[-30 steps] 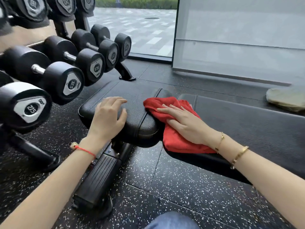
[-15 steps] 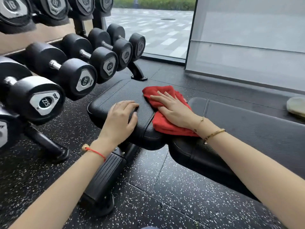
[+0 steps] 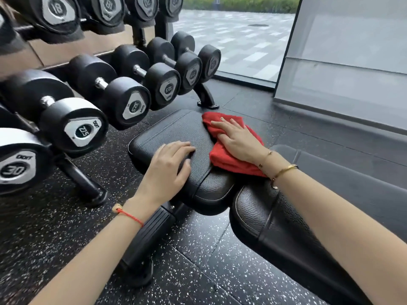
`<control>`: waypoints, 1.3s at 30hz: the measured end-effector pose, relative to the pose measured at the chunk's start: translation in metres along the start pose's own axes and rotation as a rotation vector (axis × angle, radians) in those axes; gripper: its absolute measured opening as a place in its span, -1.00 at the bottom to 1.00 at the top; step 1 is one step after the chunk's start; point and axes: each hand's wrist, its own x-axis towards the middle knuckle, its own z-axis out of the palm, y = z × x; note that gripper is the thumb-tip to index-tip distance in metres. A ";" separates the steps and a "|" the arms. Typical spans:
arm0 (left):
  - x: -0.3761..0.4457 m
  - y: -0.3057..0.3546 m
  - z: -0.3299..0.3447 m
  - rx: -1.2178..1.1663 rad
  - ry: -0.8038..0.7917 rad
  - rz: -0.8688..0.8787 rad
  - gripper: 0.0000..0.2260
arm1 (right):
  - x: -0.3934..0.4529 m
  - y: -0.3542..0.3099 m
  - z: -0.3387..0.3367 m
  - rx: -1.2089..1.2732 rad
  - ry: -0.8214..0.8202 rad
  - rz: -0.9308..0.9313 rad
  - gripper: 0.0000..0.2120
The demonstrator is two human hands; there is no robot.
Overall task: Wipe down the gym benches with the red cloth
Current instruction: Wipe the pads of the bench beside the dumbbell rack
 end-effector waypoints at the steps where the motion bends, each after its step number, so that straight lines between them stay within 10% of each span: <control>1: 0.000 0.000 -0.001 0.001 0.009 -0.004 -0.70 | 0.004 -0.005 0.003 -0.006 -0.005 -0.031 -0.56; 9: 0.000 -0.019 -0.014 0.067 0.097 -0.208 -0.67 | -0.041 -0.006 0.007 -0.027 -0.087 -0.334 -0.53; 16: 0.006 -0.021 -0.015 0.079 0.132 -0.313 -0.73 | 0.042 -0.011 0.010 -0.055 -0.049 -0.083 -0.54; 27: 0.007 -0.034 -0.029 0.111 0.160 -0.390 -0.72 | 0.005 -0.043 0.026 -0.074 -0.121 -0.358 -0.52; 39: -0.007 -0.049 -0.037 0.112 0.204 -0.395 -0.71 | 0.085 -0.059 0.036 -0.072 -0.109 -0.188 -0.52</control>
